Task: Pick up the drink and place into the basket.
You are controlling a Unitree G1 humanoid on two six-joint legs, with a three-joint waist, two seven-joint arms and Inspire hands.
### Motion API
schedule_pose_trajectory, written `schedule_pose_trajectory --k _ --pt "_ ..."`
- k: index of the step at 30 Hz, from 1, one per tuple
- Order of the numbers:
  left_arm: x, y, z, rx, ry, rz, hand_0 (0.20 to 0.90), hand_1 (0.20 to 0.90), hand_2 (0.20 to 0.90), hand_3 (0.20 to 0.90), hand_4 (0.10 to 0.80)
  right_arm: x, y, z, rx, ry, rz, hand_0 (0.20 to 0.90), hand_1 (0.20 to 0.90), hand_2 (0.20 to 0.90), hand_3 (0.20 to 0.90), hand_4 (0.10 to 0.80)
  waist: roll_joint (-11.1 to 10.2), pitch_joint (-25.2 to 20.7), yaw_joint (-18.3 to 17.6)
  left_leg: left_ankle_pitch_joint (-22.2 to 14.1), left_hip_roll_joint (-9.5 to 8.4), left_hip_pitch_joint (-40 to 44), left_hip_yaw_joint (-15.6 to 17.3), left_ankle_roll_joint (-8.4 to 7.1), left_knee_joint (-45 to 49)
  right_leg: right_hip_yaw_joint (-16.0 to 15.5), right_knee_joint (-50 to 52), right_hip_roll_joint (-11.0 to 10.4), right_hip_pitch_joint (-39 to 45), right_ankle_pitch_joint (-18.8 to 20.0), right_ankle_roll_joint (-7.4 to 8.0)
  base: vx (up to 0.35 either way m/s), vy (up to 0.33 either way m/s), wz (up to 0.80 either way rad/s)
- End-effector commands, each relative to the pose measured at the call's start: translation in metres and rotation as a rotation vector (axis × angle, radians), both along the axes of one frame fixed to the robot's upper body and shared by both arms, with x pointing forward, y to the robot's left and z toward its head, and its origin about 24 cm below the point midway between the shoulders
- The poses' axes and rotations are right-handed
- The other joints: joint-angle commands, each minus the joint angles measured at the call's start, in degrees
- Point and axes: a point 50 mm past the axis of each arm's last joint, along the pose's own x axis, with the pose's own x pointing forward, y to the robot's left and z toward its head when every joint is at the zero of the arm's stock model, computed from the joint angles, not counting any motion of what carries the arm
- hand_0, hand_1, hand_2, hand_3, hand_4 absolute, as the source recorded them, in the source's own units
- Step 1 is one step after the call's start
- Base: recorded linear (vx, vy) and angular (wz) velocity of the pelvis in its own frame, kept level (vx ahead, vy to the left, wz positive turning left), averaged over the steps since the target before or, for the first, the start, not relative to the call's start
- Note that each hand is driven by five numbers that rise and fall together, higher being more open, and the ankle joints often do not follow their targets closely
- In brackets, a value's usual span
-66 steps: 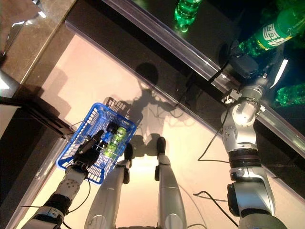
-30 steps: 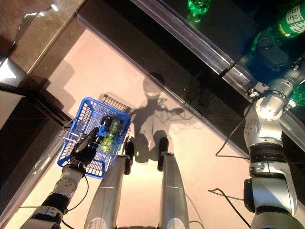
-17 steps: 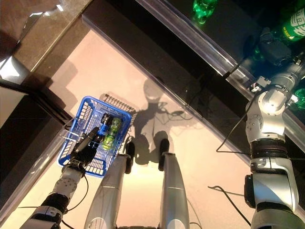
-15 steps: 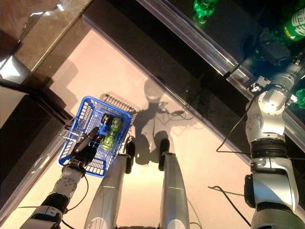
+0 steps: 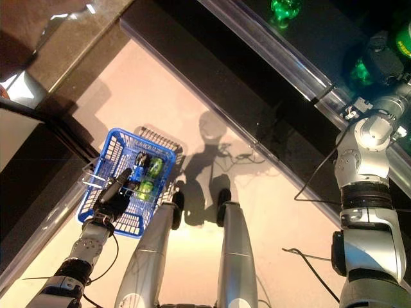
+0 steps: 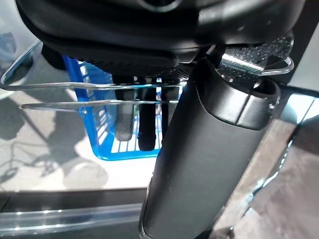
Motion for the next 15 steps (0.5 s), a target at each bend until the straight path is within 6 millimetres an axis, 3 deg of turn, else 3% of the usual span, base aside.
schedule_pose_trajectory --k 1,8,9,10,15 --pt "-0.011 0.017 0.022 0.078 -0.175 -0.03 0.3 0.3 0.3 0.2 0.1 -0.047 -0.015 0.089 -0.181 -0.323 -0.149 0.3 0.3 0.3 0.2 0.1 2.6 -1.3 0.4 -2.2 -3.33 2.9 0.7 7.11 -2.8 -1.7 -2.0 5.2 3.7 -0.4 -3.08 -0.089 -0.007 0.0" --pt "-0.014 0.017 0.022 0.074 -0.174 -0.033 0.3 0.3 0.3 0.2 0.1 -0.053 -0.012 0.087 -0.211 -0.363 -0.2 0.3 0.3 0.3 0.2 0.1 2.6 -1.3 0.2 -0.6 -3.18 2.6 1.0 7.28 -3.1 -2.1 -2.4 5.5 3.5 1.0 -3.66 -0.001 -0.001 0.0" --pt "-0.014 0.018 0.021 0.073 -0.175 -0.032 0.3 0.3 0.3 0.2 0.1 -0.054 -0.01 0.087 -0.226 -0.37 -0.213 0.3 0.3 0.3 0.2 0.1 2.6 -1.3 0.2 -1.8 -3.39 3.6 0.5 7.09 -3.1 -1.6 -2.2 5.8 4.3 -0.1 -3.26 0.0 0.0 0.0" --pt "-0.015 0.018 0.02 0.072 -0.175 -0.03 0.3 0.3 0.3 0.2 0.1 -0.055 -0.008 0.086 -0.237 -0.38 -0.218 0.3 0.3 0.3 0.2 0.1 2.5 -1.3 0.0 -0.3 -3.22 3.2 0.9 7.19 -3.7 -2.0 -3.1 5.6 4.1 1.3 -3.67 0.0 0.0 0.0" --pt "-0.02 0.02 0.018 0.066 -0.181 -0.023 0.3 0.3 0.3 0.2 0.1 -0.065 0.009 0.087 -0.374 -0.423 -0.252 0.3 0.3 0.3 0.2 0.1 2.5 -1.3 -0.6 0.5 -3.21 4.9 1.0 7.0 -5.5 -1.6 -4.9 5.8 5.7 2.0 -3.43 -0.012 0.021 0.0"
